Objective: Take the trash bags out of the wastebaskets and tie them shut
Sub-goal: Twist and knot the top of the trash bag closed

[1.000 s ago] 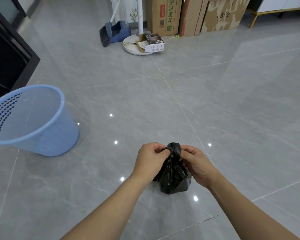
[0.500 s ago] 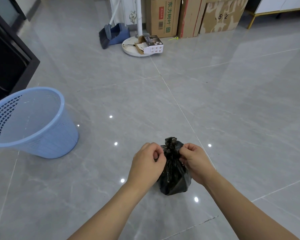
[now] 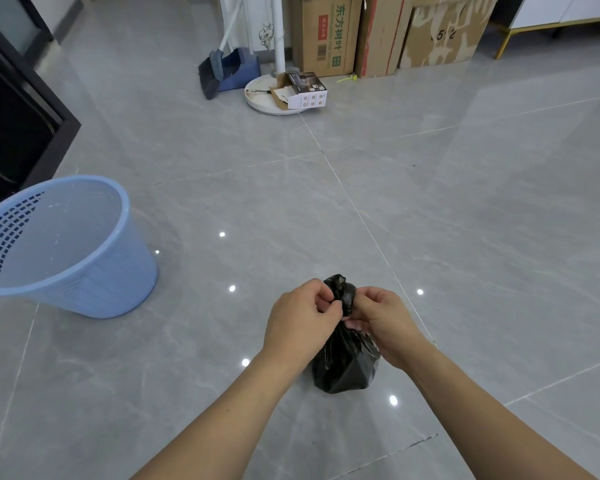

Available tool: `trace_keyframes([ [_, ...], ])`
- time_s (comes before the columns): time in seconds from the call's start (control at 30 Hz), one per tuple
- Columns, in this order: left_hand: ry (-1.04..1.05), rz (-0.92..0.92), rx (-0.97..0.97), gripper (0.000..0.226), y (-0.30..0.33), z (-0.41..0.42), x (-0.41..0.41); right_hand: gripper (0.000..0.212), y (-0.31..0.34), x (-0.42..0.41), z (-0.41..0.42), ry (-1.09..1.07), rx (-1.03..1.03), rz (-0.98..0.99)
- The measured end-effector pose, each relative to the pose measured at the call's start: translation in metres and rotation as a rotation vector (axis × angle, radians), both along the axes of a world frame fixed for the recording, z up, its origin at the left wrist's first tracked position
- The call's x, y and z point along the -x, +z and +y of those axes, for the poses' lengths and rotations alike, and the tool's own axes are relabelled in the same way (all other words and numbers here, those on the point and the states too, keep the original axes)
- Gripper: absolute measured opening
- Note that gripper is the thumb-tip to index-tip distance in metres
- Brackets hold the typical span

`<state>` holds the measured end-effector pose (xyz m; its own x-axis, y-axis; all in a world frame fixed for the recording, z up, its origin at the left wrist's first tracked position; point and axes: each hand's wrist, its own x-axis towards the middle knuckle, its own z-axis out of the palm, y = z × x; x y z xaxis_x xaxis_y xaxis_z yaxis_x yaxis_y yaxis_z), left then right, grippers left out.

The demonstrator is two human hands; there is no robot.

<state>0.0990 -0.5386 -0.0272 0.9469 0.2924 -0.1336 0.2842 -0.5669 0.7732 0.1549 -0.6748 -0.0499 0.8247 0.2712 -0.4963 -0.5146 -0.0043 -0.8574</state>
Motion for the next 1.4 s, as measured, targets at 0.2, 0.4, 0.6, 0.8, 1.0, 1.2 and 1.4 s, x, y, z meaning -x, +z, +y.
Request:
trace_keyframes([
  [0.2,-0.003,0.0,-0.06,0.007,0.003,0.003,0.001,0.01,0.003,-0.003,-0.005,0.023,-0.006,0.011],
  [0.4,0.024,-0.005,-0.127,0.008,0.009,0.002,0.005,0.011,0.006,-0.003,-0.004,0.029,0.07,-0.019],
  [0.6,0.069,-0.009,-0.158,0.004,0.015,0.002,0.004,0.008,0.007,-0.003,-0.003,0.054,0.024,-0.038],
  [0.8,0.029,-0.032,-0.16,0.006,0.019,0.005,0.005,0.008,0.007,-0.002,-0.002,0.051,-0.001,-0.029],
  [1.0,-0.005,0.008,-0.213,0.012,0.017,0.007,0.004,0.011,0.011,0.0,-0.001,0.083,-0.066,0.005],
  [1.2,-0.021,0.025,-0.244,0.013,0.017,0.006,-0.001,0.013,0.01,0.0,-0.002,0.136,-0.102,0.006],
  [1.4,0.031,0.046,-0.129,0.01,0.011,0.013,-0.004,0.019,0.004,-0.006,-0.009,0.228,0.12,-0.187],
])
